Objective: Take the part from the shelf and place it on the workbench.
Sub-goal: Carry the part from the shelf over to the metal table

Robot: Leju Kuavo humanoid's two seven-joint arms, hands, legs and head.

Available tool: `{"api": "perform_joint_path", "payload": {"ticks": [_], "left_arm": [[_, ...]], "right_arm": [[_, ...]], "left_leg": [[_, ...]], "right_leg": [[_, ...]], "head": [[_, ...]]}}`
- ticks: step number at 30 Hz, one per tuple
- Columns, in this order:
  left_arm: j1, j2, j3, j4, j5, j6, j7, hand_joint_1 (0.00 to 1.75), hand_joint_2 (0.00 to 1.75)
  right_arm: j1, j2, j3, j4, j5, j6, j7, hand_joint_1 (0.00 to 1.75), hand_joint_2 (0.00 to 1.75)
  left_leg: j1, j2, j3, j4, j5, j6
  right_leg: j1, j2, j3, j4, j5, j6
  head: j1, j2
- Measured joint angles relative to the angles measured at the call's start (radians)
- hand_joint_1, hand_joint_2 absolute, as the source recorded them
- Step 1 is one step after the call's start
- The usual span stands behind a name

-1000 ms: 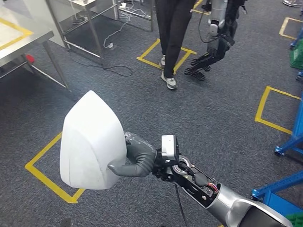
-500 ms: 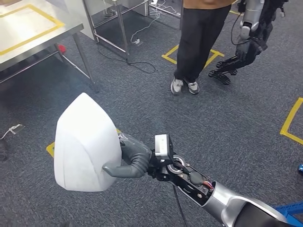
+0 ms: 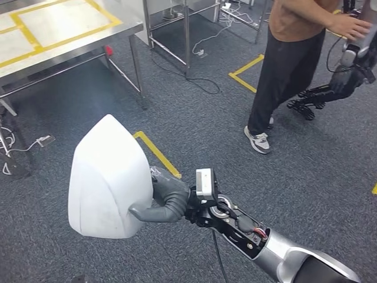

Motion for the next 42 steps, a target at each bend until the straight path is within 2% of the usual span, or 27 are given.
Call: {"api": "perform_joint_path", "payload": {"ticks": [2, 3, 5, 6, 7, 9, 10, 11, 13, 15, 16, 17, 19, 21, 22, 24, 25, 27, 29, 30, 31, 32, 34, 36, 38, 40, 42], "left_arm": [[-0.001, 0.0, 0.0, 0.0, 0.0, 0.0, 0.0, 0.0, 1.75], [0.001, -0.001, 0.0, 0.0, 0.001, 0.0, 0.0, 0.0, 1.75], [0.003, -0.002, 0.0, 0.0, 0.003, 0.0, 0.0, 0.0, 1.75], [0.004, -0.003, 0.0, 0.0, 0.004, 0.0, 0.0, 0.0, 1.75], [0.005, -0.003, 0.0, 0.0, 0.004, 0.0, 0.0, 0.0, 1.75], [0.01, -0.001, 0.0, 0.0, 0.003, 0.0, -0.001, 0.0, 1.75], [0.013, 0.0, 0.0, 0.0, 0.003, 0.0, -0.001, 0.0, 1.75], [0.014, 0.0, 0.0, 0.0, 0.003, -0.001, -0.001, 0.0, 1.75], [0.011, -0.001, 0.0, 0.0, 0.002, -0.001, -0.001, 0.0, 1.75], [0.01, -0.001, 0.0, 0.0, 0.001, -0.002, -0.001, 0.0, 1.75], [0.011, -0.001, 0.0, 0.0, 0.001, -0.003, -0.001, 0.0, 1.75], [0.013, -0.002, 0.0, 0.0, 0.001, -0.003, -0.001, 0.0, 1.75], [0.014, -0.001, 0.0, 0.0, 0.0, -0.004, -0.001, 0.0, 1.75], [0.011, -0.001, 0.0, 0.0, 0.0, -0.005, -0.001, 0.0, 1.75], [0.01, -0.001, 0.0, 0.0, -0.001, -0.006, -0.001, 0.0, 1.75], [0.011, -0.002, 0.0, 0.0, -0.002, -0.007, -0.001, 0.0, 1.75], [0.012, -0.002, 0.0, 0.0, -0.002, -0.009, -0.001, 0.0, 1.75], [0.011, -0.003, 0.0, 0.0, -0.003, -0.01, 0.0, 0.0, 1.75], [0.007, -0.005, 0.0, 0.0, -0.005, -0.011, 0.001, 0.0, 1.75], [0.005, -0.007, 0.0, 0.0, -0.006, -0.011, 0.001, 0.0, 1.75], [0.005, -0.008, 0.0, 0.0, -0.007, -0.011, 0.002, 0.0, 1.75], [0.005, -0.009, 0.0, 0.0, -0.008, -0.011, 0.002, 0.0, 1.75], [0.005, -0.01, 0.0, 0.0, -0.009, -0.011, 0.002, 0.0, 1.75], [0.003, -0.012, 0.0, 0.0, -0.01, -0.012, 0.002, 0.0, 1.75], [0.001, -0.013, 0.0, 0.0, -0.011, -0.012, 0.002, 0.0, 1.75], [0.004, -0.013, 0.0, 0.0, -0.011, -0.012, 0.003, 0.0, 1.75], [0.006, -0.013, 0.0, 0.0, -0.011, -0.011, 0.003, 0.0, 1.75]], "right_arm": [[0.002, 0.0, 0.0, 0.001, 0.0, 0.0, 0.0, 1.75, 1.75], [0.003, 0.0, 0.001, 0.003, -0.001, 0.0, 0.0, 1.75, 1.75], [0.006, 0.0, 0.001, 0.006, -0.002, 0.0, 0.0, 1.75, 1.75], [0.006, 0.0, 0.001, 0.007, -0.003, 0.001, 0.0, 1.75, 1.75], [0.006, 0.0, 0.002, 0.007, -0.003, 0.001, 0.0, 1.75, 1.75], [0.005, 0.001, 0.002, 0.008, -0.005, 0.001, -0.001, 1.75, 1.75], [0.005, 0.003, 0.003, 0.008, -0.005, 0.0, -0.001, 1.75, 1.75], [0.003, 0.005, 0.003, 0.008, -0.006, 0.0, -0.002, 1.75, 1.75], [0.003, 0.008, 0.003, 0.009, -0.008, 0.0, -0.002, 1.75, 1.75], [0.005, 0.008, 0.003, 0.011, -0.008, 0.0, -0.002, 1.75, 1.75], [0.006, 0.008, 0.003, 0.013, -0.008, -0.001, -0.002, 1.75, 1.75], [0.006, 0.008, 0.003, 0.013, -0.008, -0.002, -0.002, 1.75, 1.75], [0.005, 0.009, 0.003, 0.014, -0.008, -0.003, -0.002, 1.75, 1.75], [0.003, 0.009, 0.002, 0.014, -0.008, -0.003, -0.002, 1.75, 1.75], [0.002, 0.009, 0.002, 0.014, -0.008, -0.003, -0.002, 1.75, 1.75], [0.001, 0.01, 0.002, 0.014, -0.008, -0.003, -0.001, 1.75, 1.75], [0.001, 0.011, 0.002, 0.014, -0.007, -0.003, 0.0, 1.75, 1.75], [0.001, 0.013, 0.002, 0.014, -0.007, -0.003, 0.002, 1.75, 1.75], [0.003, 0.014, 0.002, 0.015, -0.006, -0.001, 0.005, 1.75, 1.75], [0.006, 0.013, 0.002, 0.017, -0.006, 0.0, 0.006, 1.75, 1.75], [0.008, 0.013, 0.002, 0.018, -0.004, 0.002, 0.008, 1.75, 1.75], [0.01, 0.013, 0.003, 0.02, -0.002, 0.003, 0.008, 1.75, 1.75], [0.01, 0.013, 0.003, 0.021, 0.0, 0.003, 0.009, 1.75, 1.75], [0.009, 0.013, 0.003, 0.023, 0.001, 0.003, 0.009, 1.75, 1.75], [0.008, 0.014, 0.003, 0.024, 0.001, 0.003, 0.009, 1.75, 1.75], [0.007, 0.014, 0.004, 0.024, 0.001, 0.004, 0.009, 1.75, 1.75], [0.005, 0.016, 0.004, 0.025, -0.002, 0.009, 0.01, 1.75, 1.75]], "left_leg": [[-0.001, -0.011, 0.0, 0.0, -0.001, 0.003], [-0.002, -0.036, 0.003, 0.001, -0.002, 0.002], [-0.004, -0.09, 0.007, 0.005, -0.005, -0.003], [-0.004, -0.117, 0.006, 0.008, -0.004, -0.009], [-0.003, -0.128, 0.0, 0.009, -0.002, -0.015], [0.001, -0.144, -0.011, 0.009, 0.004, -0.028], [0.001, -0.132, -0.016, 0.016, -0.001, -0.034], [-0.001, -0.106, -0.028, 0.04, -0.014, -0.039], [-0.003, -0.04, -0.084, 0.15, -0.071, -0.049], [-0.001, -0.013, -0.151, 0.281, -0.122, -0.055], [0.0, -0.01, -0.164, 0.308, -0.125, -0.056], [0.0, -0.008, -0.156, 0.293, -0.109, -0.055], [-0.002, 0.015, -0.081, 0.159, -0.046, -0.049], [-0.011, 0.047, -0.013, 0.035, -0.009, -0.036], [-0.015, 0.054, -0.001, 0.011, -0.007, -0.028], [-0.017, 0.035, 0.0, 0.007, -0.01, -0.015], [-0.016, 0.026, 0.002, 0.005, -0.01, -0.01], [-0.009, 0.008, 0.008, 0.0, -0.008, 0.002], [-0.008, -0.013, 0.009, 0.0, -0.009, 0.009], [-0.008, -0.026, 0.009, 0.0, -0.009, 0.011], [-0.008, -0.04, 0.01, 0.0, -0.009, 0.011], [-0.008, -0.054, 0.011, 0.001, -0.01, 0.011], [-0.008, -0.083, 0.016, 0.002, -0.012, 0.008], [-0.009, -0.11, 0.014, 0.008, -0.014, 0.001], [-0.007, -0.132, 0.001, 0.011, -0.009, -0.01], [-0.003, -0.146, -0.009, 0.011, -0.005, -0.023], [-0.005, -0.11, -0.026, 0.047, -0.027, -0.033]], "right_leg": [[0.0, 0.012, -0.039, 0.082, -0.034, 0.0], [-0.001, 0.026, -0.04, 0.074, -0.01, -0.002], [-0.006, 0.076, -0.006, -0.024, 0.059, -0.008], [-0.007, 0.097, 0.024, -0.098, 0.1, -0.011], [-0.007, 0.108, 0.033, -0.116, 0.099, -0.013], [-0.006, 0.091, 0.039, -0.124, 0.1, -0.02], [-0.007, 0.079, 0.041, -0.128, 0.103, -0.025], [-0.009, 0.066, 0.043, -0.132, 0.106, -0.03], [-0.008, 0.038, 0.044, -0.137, 0.107, -0.037], [-0.003, 0.008, 0.042, -0.137, 0.106, -0.04], [-0.002, -0.007, 0.042, -0.137, 0.105, -0.041], [-0.001, -0.019, 0.042, -0.137, 0.104, -0.041], [0.0, -0.042, 0.046, -0.137, 0.1, -0.038], [0.006, -0.059, 0.05, -0.136, 0.095, -0.032], [0.008, -0.067, 0.052, -0.136, 0.092, -0.027], [0.009, -0.08, 0.057, -0.137, 0.087, -0.017], [0.008, -0.077, 0.058, -0.133, 0.081, -0.011], [0.004, -0.033, 0.033, -0.071, 0.039, -0.003], [0.003, 0.015, -0.033, 0.071, -0.028, -0.001], [0.004, 0.023, -0.069, 0.141, -0.052, 0.0], [0.004, 0.026, -0.094, 0.184, -0.059, -0.001], [0.004, 0.027, -0.102, 0.19, -0.046, -0.001], [0.002, 0.043, -0.059, 0.075, 0.037, -0.005], [-0.004, 0.095, -0.002, -0.068, 0.1, -0.009], [-0.006, 0.123, 0.02, -0.117, 0.105, -0.013], [-0.006, 0.103, 0.026, -0.124, 0.107, -0.021], [-0.01, 0.082, 0.032, -0.133, 0.111, -0.031]], "head": [[0.005, 0.0], [0.01, 0.0], [0.019, 0.0], [0.022, 0.0], [0.021, 0.0], [0.02, 0.0], [0.018, 0.0], [0.01, 0.0], [-0.007, 0.0], [-0.017, 0.0], [-0.018, 0.0], [-0.02, 0.0], [-0.022, 0.0], [-0.023, 0.0], [-0.021, 0.0], [-0.017, 0.0], [-0.015, 0.0], [-0.011, 0.0], [-0.002, 0.0], [0.003, 0.0], [0.005, 0.0], [0.008, 0.0], [0.014, 0.0], [0.018, 0.0], [0.016, 0.0], [0.016, 0.0], [0.008, 0.0]]}}
